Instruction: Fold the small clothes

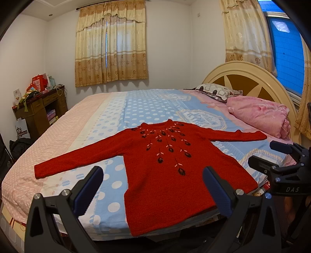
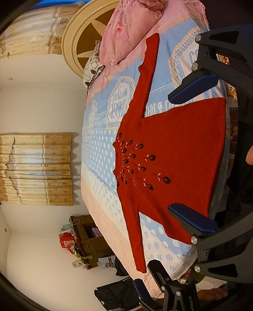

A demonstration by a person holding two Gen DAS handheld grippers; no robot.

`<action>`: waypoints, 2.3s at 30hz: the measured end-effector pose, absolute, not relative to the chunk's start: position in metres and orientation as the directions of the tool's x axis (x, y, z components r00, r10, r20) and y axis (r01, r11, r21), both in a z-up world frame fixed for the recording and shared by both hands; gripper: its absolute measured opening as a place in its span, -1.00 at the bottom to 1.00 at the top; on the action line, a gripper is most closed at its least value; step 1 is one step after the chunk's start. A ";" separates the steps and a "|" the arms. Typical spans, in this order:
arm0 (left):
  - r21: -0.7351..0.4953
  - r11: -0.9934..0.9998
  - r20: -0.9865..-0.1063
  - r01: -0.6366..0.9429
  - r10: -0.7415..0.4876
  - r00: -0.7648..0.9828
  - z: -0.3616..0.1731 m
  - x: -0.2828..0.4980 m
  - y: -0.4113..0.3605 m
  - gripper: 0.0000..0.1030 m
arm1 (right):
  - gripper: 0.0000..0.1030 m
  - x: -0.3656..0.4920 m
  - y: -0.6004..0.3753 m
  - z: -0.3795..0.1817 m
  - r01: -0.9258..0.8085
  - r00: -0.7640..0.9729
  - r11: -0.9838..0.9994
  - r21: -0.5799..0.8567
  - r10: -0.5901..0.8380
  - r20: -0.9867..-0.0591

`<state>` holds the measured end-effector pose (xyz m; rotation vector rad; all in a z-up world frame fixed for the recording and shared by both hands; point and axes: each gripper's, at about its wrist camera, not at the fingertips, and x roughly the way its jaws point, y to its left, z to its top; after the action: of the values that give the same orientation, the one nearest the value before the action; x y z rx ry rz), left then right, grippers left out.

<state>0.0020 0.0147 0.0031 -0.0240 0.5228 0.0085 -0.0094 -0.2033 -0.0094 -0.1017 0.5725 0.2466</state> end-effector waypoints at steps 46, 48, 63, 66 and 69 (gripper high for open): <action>0.061 0.998 -0.527 -0.029 0.057 0.848 -0.025 0.047 0.037 1.00 | 0.98 0.045 -0.231 -0.056 -0.174 0.777 0.983 -0.054 0.103 -0.621; 0.085 0.996 -0.537 -0.035 0.075 0.840 -0.030 0.062 0.042 1.00 | 0.98 0.059 -0.241 -0.065 -0.144 0.765 0.988 -0.055 0.076 -0.639; 0.116 0.991 -0.583 -0.062 0.119 0.804 -0.054 0.172 0.067 1.00 | 0.98 0.179 -0.378 -0.091 0.131 0.684 0.991 -0.015 -0.101 -0.723; 0.124 0.990 -0.587 -0.074 0.133 0.798 -0.061 0.191 0.070 1.00 | 0.98 0.196 -0.421 -0.087 0.235 0.664 0.972 0.002 -0.159 -0.730; 0.124 0.988 -0.595 -0.091 0.147 0.790 -0.068 0.206 0.074 1.00 | 0.98 0.210 -0.471 -0.084 0.344 0.648 0.939 0.026 -0.217 -0.730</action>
<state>0.2056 0.0741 -0.0678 0.0901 0.6478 0.1286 0.2100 -0.4714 -0.0842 0.1680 0.8056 -0.3208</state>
